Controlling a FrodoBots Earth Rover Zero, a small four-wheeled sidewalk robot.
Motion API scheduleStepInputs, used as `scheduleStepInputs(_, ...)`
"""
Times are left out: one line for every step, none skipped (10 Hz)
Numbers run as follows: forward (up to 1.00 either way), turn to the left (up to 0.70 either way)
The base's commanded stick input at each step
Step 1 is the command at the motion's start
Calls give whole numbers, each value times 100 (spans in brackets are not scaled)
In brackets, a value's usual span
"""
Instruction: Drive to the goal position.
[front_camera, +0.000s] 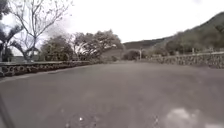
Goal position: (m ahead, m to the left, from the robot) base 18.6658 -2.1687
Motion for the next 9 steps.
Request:
scheduleStepInputs(70,0)
scheduleStepInputs(70,0)
scheduleStepInputs(70,0)
scheduleStepInputs(70,0)
scheduleStepInputs(70,0)
scheduleStepInputs(70,0)
scheduleStepInputs(70,0)
scheduleStepInputs(70,0)
scheduleStepInputs(70,0)
